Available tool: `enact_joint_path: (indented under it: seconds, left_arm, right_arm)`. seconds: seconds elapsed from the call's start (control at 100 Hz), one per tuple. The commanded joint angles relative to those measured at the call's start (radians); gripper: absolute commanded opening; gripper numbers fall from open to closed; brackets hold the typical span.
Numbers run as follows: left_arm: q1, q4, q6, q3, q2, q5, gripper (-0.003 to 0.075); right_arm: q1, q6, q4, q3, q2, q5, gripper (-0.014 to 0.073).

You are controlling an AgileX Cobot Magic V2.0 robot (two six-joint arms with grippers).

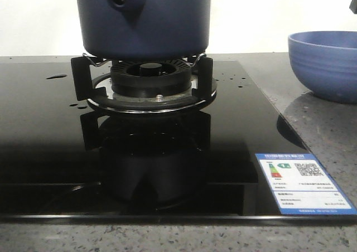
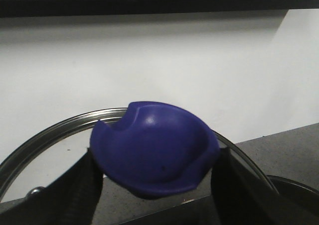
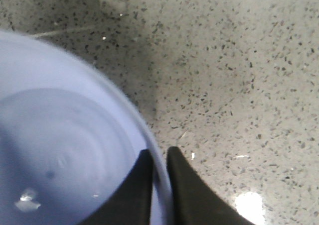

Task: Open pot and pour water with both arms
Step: 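Move the right gripper over the light blue bowl toward its rim, then close the right gripper on the rim of the blue bowl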

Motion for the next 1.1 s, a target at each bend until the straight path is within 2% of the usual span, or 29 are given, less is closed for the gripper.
enact_joint_path:
  seconds: [0.0,0.13,0.4,0.8,0.99,1.09]
  left_arm:
    - [0.001,-0.019,0.005,-0.040,-0.036,-0.093,0.0340]
    - [0.001,-0.019,0.005,-0.040,-0.034,-0.125,0.0340]
    - [0.013,-0.001,0.005,-0.040,-0.032,-0.151,0.0340]
    - [0.013,0.005,0.005,-0.040,-0.032,-0.178,0.0340]
    - [0.013,0.005,0.005,-0.040,-0.032,-0.189,0.0340]
    - [0.013,0.005,0.005,-0.040,-0.032,-0.200,0.0340]
  right_arm:
    - [-0.005,-0.019,-0.007,-0.037,-0.044,-0.036,-0.0074]
    - [-0.005,-0.064,0.028,-0.074,-0.069,-0.018,-0.0074]
    - [0.011,-0.166,0.234,-0.281,-0.080,0.081,-0.0074]
    - [0.209,-0.166,0.235,-0.581,-0.001,0.131,-0.0074]
    - [0.317,-0.166,0.235,-0.692,0.074,0.105,-0.0074]
    - [0.368,-0.166,0.235,-0.724,0.106,0.035,-0.0074]
